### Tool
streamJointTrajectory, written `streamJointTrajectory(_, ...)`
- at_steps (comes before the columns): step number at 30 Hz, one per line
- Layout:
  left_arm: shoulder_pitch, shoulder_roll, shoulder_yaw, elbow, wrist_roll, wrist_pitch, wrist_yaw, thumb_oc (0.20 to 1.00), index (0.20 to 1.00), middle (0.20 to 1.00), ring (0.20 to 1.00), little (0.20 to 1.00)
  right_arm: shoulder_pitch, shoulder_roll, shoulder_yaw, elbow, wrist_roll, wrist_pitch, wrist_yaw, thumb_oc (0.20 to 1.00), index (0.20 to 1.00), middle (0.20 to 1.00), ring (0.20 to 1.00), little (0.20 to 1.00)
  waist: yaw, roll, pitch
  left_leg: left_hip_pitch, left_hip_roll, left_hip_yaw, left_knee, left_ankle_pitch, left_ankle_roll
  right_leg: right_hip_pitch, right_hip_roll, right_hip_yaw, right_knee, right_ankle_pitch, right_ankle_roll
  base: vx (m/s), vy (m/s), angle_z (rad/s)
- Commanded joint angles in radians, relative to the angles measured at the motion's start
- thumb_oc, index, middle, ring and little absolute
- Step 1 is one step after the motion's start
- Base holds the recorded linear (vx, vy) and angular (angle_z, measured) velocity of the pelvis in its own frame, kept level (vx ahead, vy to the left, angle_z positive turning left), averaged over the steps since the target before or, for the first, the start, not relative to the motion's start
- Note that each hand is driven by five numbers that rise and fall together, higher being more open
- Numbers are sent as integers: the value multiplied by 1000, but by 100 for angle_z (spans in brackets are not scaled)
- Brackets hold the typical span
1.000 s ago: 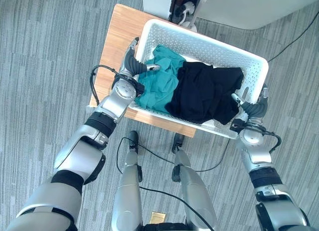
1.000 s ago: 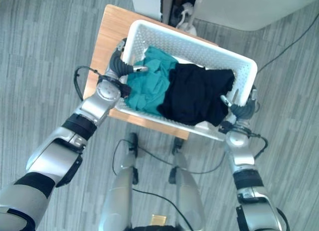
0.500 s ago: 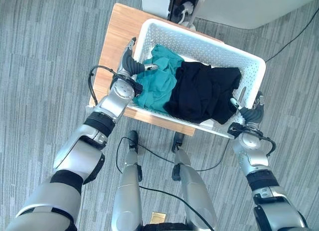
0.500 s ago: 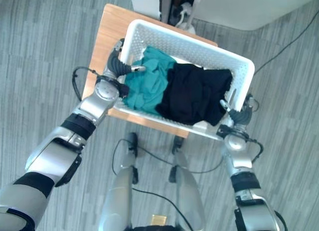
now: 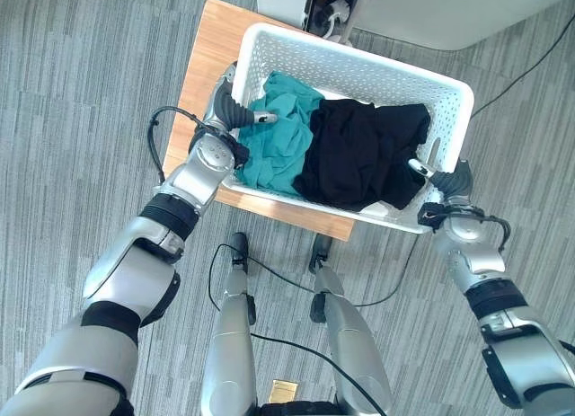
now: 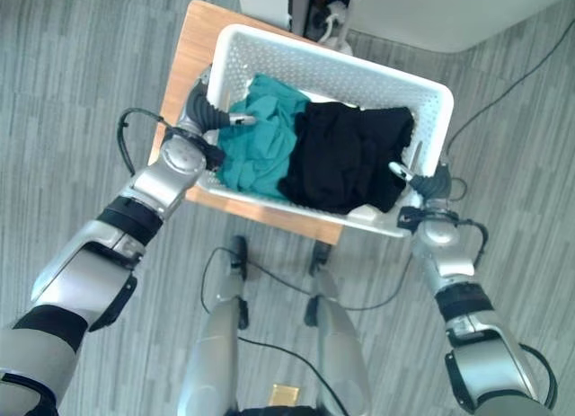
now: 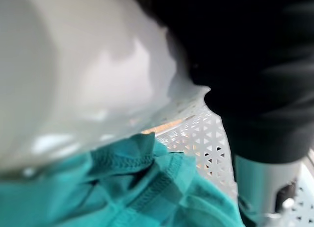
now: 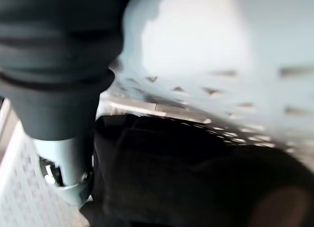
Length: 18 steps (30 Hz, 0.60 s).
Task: Grab the laundry basket,head to the washer,open it,put in the laundry and shut it.
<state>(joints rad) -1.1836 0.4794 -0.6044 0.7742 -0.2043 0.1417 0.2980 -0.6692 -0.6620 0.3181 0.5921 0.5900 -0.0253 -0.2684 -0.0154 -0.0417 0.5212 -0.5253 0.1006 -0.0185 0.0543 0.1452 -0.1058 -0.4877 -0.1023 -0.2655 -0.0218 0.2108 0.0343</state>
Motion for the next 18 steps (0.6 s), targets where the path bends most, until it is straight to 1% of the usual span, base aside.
streamJointTrajectory(1,-63,8,-13,57,-37,-30,-27,1000,1000,1000,1000,1000,-37,43,103,55,3,87,96,1000,1000,1000,1000,1000,32,-28,-1,-49,30,-7,85,-119,9,7,-95,3,86,-114,96,0,0,0)
streamJointTrajectory(2,-66,23,-29,55,-44,-33,-39,1000,1000,1000,1000,1000,-51,19,139,45,0,102,123,1000,1000,1000,1000,1000,33,-33,-1,-48,32,-6,84,-118,7,7,-94,2,85,-113,95,0,0,0)
streamJointTrajectory(3,-66,24,-28,55,-45,-33,-39,1000,1000,1000,1000,1000,-53,19,141,46,0,102,124,1000,1000,1000,1000,1000,32,-33,-1,-48,32,-6,84,-117,7,7,-94,2,85,-113,95,0,0,0)
streamJointTrajectory(4,-66,33,-39,58,-56,-38,-45,1000,1000,1000,1000,1000,-71,5,176,47,-2,114,142,1000,1000,1000,1000,1000,33,-37,-1,-48,33,-6,84,-117,7,8,-94,3,86,-113,94,0,0,0)
streamJointTrajectory(10,-75,70,-62,51,-61,-45,-56,1000,1000,1000,1000,1000,-98,-18,249,34,-33,147,187,1000,1000,1000,1000,1000,36,-44,-1,-48,35,-7,84,-115,8,7,-92,1,87,-115,92,0,0,0)
streamJointTrajectory(17,-68,87,-62,38,-68,-49,-59,1000,1000,1000,1000,1000,-103,-34,279,3,-74,162,206,1000,1000,1000,1000,1000,33,-48,-1,-48,36,-8,84,-115,8,7,-89,-4,90,-118,91,0,0,0)
streamJointTrajectory(18,-68,89,-61,38,-68,-49,-60,1000,1000,1000,1000,1000,-101,-34,278,2,-77,162,206,944,944,944,944,944,33,-49,-1,-49,36,-9,85,-115,8,8,-89,-4,90,-118,91,0,0,0)
